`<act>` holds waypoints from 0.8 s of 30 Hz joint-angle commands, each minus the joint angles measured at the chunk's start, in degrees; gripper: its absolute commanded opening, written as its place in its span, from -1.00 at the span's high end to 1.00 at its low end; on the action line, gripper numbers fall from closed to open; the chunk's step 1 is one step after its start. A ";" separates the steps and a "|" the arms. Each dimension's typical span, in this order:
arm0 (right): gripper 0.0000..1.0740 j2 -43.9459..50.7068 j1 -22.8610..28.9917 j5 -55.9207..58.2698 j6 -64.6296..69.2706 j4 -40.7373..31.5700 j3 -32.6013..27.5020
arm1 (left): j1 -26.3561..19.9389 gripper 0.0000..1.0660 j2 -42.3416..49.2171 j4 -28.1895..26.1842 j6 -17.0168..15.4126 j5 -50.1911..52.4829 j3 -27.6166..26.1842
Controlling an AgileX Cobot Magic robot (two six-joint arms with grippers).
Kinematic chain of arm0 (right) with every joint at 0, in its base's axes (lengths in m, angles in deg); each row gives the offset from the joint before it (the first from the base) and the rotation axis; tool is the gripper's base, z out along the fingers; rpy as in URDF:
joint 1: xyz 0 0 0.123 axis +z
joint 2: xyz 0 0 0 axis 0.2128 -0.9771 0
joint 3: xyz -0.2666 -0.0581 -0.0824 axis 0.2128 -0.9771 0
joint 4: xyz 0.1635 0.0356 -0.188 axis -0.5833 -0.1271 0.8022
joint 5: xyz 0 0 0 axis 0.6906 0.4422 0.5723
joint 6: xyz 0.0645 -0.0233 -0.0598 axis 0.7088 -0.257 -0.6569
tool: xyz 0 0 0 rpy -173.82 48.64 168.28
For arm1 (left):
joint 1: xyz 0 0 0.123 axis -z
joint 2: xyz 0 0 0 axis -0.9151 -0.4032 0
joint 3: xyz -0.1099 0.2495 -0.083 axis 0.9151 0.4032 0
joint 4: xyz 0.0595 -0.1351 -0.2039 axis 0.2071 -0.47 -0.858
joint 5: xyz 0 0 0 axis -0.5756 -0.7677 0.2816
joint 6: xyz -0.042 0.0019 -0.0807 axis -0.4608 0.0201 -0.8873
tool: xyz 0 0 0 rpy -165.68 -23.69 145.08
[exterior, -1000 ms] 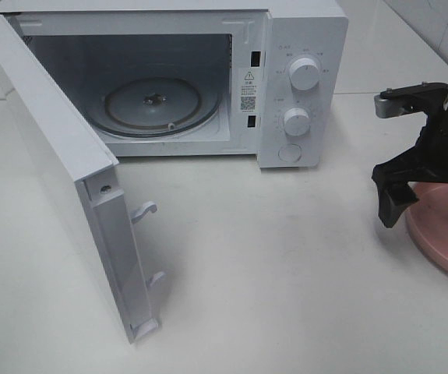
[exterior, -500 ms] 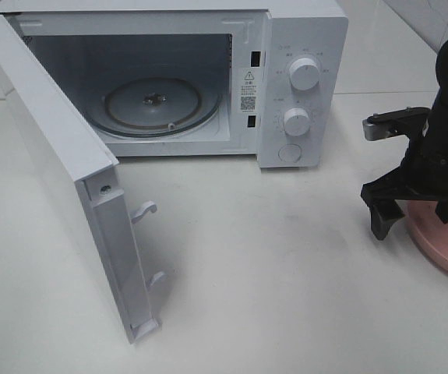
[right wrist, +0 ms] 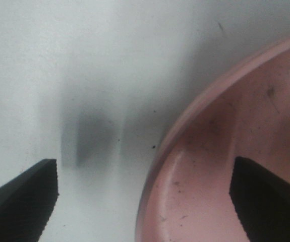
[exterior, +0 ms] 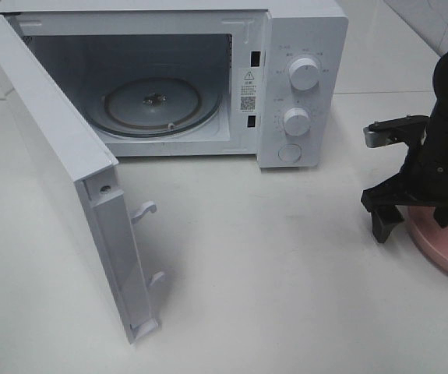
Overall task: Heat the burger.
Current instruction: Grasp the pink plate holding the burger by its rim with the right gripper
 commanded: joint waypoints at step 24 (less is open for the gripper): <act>0.15 -3.15 -0.23 -0.40 4.70 4.41 0.06 | 0.11 -0.87 1.26 -0.23 -0.11 0.86 0.17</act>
